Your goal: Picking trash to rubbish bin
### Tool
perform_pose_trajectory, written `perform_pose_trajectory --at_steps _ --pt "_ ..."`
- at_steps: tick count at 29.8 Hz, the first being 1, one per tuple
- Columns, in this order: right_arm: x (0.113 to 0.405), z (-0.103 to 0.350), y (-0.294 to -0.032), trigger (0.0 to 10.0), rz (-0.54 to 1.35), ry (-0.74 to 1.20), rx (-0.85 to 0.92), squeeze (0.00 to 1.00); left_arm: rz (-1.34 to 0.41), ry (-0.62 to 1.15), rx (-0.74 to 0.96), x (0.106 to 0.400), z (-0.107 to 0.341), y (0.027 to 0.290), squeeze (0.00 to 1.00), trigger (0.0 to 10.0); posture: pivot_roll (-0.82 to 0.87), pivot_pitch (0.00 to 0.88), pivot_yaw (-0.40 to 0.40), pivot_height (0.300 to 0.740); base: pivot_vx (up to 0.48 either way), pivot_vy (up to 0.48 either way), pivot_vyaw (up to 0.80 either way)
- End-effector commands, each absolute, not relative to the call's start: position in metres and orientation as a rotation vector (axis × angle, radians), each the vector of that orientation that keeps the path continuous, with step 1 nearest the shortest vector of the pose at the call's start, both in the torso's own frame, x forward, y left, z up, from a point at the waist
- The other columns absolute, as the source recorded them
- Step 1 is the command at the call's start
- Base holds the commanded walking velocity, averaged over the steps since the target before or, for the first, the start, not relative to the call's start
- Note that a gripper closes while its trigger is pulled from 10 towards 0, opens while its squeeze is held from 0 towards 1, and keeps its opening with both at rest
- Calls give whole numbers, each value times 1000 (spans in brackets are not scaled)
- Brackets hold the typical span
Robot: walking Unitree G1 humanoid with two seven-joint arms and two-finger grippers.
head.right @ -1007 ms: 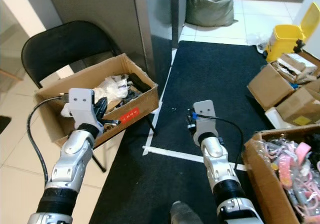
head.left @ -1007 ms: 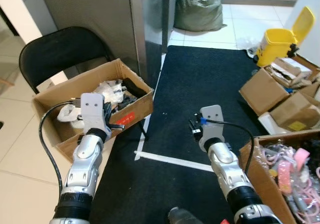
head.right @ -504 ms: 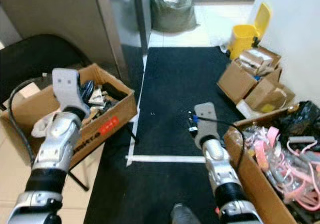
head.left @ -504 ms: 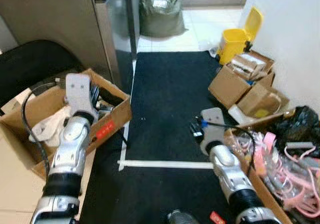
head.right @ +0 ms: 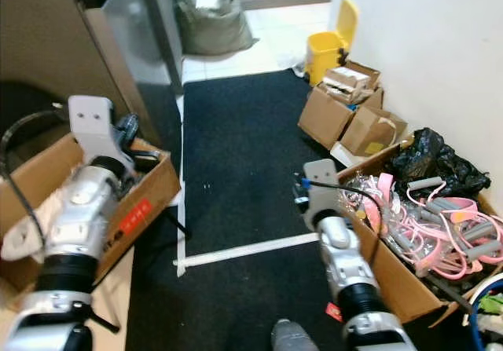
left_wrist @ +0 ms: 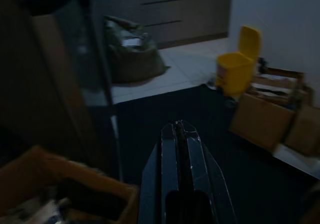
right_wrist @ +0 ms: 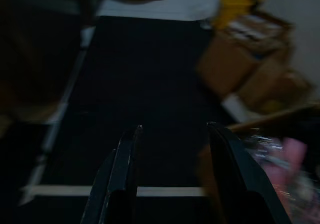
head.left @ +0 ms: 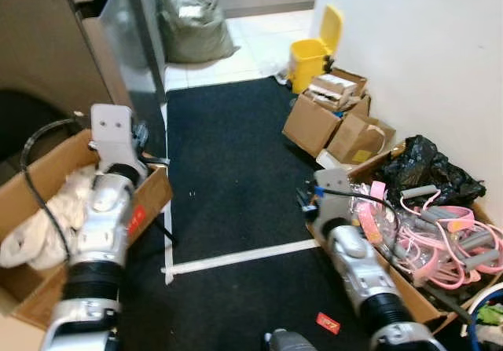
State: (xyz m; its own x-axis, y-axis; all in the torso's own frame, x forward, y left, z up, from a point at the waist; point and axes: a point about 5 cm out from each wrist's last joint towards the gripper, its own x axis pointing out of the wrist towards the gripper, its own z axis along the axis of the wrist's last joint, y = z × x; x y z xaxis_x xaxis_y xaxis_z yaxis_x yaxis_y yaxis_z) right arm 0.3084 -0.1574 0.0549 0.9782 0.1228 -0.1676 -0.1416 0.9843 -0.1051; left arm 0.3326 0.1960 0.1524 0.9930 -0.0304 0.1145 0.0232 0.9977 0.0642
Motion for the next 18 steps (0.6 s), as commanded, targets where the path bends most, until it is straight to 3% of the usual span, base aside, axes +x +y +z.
perform_pose_trajectory --at_steps 1,4,18 --pt "307 54 -154 10000 140 169 -109 0 -35 -40 66 324 131 193 0 10000 56 28 29 740 0 0 -650" --pt "307 53 -156 10000 130 176 -124 0 -71 32 67 309 106 178 0 10000 48 37 23 740 0 0 -652" --pt "305 50 -158 10000 100 196 -145 0 -102 76 63 292 87 164 0 10000 45 44 12 740 0 0 -654"
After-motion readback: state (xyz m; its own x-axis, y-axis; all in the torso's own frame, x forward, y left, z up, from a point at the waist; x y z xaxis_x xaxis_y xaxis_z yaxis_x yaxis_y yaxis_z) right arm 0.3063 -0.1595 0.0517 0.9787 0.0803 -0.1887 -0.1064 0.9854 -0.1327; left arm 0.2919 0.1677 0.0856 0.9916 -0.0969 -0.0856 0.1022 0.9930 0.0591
